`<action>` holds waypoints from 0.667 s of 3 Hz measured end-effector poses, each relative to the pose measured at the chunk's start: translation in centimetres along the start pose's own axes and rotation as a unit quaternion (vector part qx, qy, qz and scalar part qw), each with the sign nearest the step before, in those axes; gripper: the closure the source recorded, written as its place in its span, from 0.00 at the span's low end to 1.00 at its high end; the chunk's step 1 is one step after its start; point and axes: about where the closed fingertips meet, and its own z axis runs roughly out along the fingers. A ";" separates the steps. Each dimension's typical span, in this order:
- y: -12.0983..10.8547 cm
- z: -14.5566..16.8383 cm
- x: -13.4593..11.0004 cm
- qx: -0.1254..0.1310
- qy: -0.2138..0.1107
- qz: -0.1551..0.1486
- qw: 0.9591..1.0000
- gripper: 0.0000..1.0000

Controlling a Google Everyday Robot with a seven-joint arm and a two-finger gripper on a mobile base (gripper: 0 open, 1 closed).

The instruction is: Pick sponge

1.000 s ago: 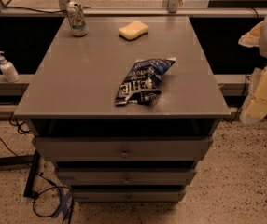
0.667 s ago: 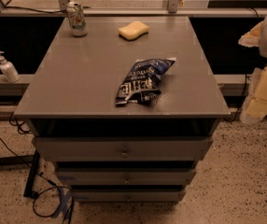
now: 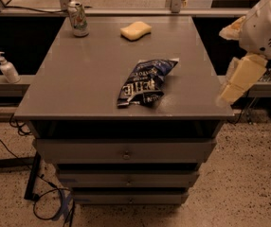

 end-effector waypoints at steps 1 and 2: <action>-4.1 2.7 -1.6 -0.012 -0.060 0.024 0.998 0.00; -8.1 5.3 -3.8 -0.029 -0.126 0.057 0.990 0.00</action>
Offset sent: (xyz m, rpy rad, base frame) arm 0.1637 0.0498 -0.0103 0.4857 0.0502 -0.0277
